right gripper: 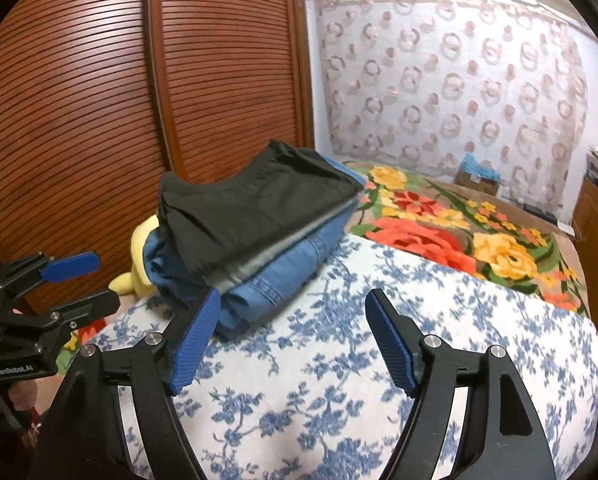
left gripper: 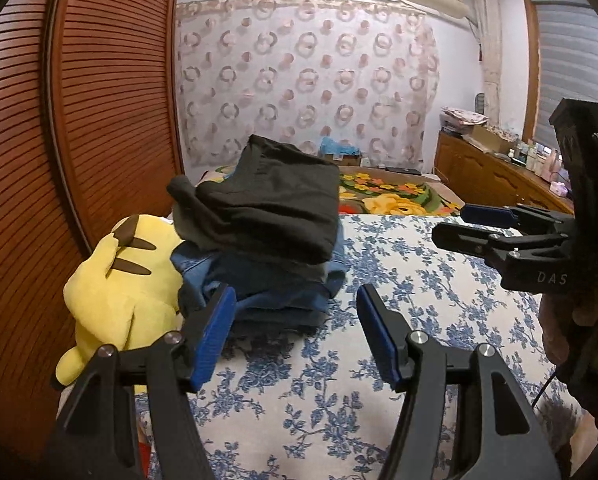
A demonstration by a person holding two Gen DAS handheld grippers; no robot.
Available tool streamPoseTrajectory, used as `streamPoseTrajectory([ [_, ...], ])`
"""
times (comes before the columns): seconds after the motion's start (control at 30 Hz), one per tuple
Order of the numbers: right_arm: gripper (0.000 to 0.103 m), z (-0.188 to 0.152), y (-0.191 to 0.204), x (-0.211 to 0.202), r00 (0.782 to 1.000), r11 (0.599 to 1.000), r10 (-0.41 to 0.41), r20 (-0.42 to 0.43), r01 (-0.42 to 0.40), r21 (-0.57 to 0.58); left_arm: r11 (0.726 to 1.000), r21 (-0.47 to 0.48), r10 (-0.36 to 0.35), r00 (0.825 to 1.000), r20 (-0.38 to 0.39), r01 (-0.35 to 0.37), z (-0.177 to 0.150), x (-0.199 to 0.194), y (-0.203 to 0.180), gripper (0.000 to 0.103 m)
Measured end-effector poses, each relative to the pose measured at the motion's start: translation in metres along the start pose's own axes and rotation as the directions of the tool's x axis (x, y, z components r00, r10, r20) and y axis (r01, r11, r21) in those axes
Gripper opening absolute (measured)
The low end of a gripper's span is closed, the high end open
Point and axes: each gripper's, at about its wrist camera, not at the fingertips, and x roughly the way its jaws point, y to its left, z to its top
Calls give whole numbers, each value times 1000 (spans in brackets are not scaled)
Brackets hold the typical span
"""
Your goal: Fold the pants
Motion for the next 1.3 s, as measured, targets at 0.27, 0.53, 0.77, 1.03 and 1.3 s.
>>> streamPoseTrajectory([
  [0.27, 79, -20, -7, -35, 999, 999, -27, 22, 26, 42, 1000, 18, -26, 1000, 0, 26, -3, -7, -15, 63],
  [0.53, 79, -40, -6, -83, 996, 994, -66, 57, 60, 91, 998, 41, -53, 999, 0, 53, -7, -24, -35, 63],
  [0.77, 82, -60, -14, -121, 990, 985, -126, 69, 117, 128, 993, 68, -93, 996, 3, 92, -5, -34, -62, 63],
  [1.03, 84, -83, -30, -152, 977, 967, -204, 66, 190, 171, 986, 98, -132, 991, -6, 132, -4, -35, -95, 63],
  [1.3, 84, -104, -44, -171, 966, 949, -255, 43, 242, 202, 979, 118, -161, 987, -27, 163, -5, -30, -123, 63],
])
